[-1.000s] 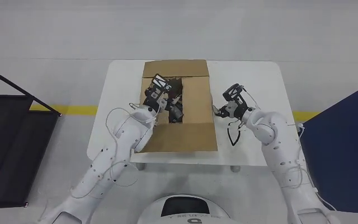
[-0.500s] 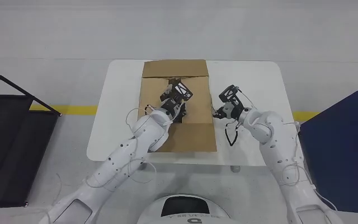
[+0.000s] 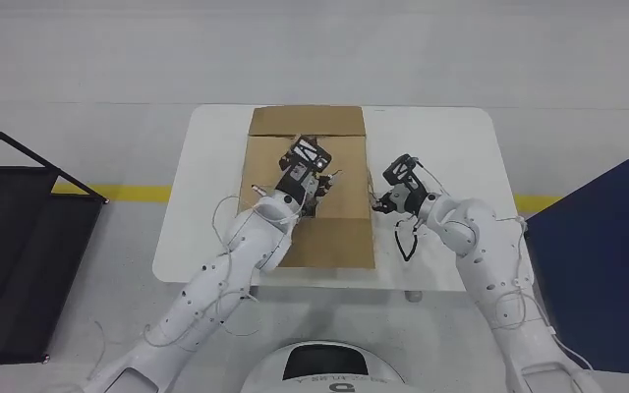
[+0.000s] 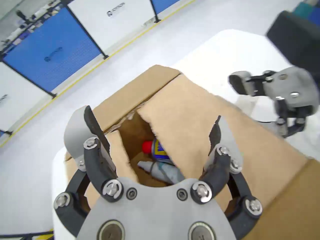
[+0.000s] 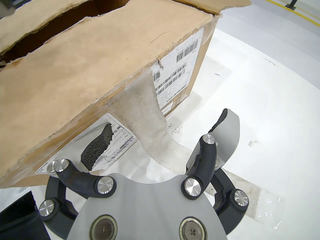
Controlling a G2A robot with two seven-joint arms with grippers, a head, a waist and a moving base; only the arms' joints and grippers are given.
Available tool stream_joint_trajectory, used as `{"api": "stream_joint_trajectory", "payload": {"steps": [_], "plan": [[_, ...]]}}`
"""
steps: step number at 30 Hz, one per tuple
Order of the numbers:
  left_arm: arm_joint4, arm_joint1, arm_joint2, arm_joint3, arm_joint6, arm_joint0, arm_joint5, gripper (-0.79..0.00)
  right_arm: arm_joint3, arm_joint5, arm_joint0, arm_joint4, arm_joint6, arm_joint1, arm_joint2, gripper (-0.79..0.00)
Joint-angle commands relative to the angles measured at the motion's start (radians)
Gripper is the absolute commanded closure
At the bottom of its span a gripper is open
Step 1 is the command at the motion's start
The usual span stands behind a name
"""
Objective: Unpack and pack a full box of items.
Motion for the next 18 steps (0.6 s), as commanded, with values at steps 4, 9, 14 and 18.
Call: {"api": "stream_joint_trajectory", "payload": {"steps": [4,9,14,18], "plan": [[0.042,0.01,-0.055,-0.056,-0.166,0.031,-0.039,-0.785,-0.009,0.005,-0.008,-0.005,-0.001,0.004,0.002,-0.785],[0.014,0.003,-0.06,-0.051,-0.325,0.0,-0.083,-0.785,-0.014,0.009,-0.004,-0.005,0.001,0.006,-0.003,-0.785],[0.022,-0.012,-0.015,-0.03,-0.428,-0.046,-0.12,-0.785,-0.016,0.015,-0.006,-0.005,-0.002,0.009,-0.005,-0.785],[0.023,-0.025,0.008,0.022,-0.452,-0.094,-0.133,-0.785,-0.017,0.02,-0.007,-0.001,-0.003,0.01,-0.008,-0.785]]}}
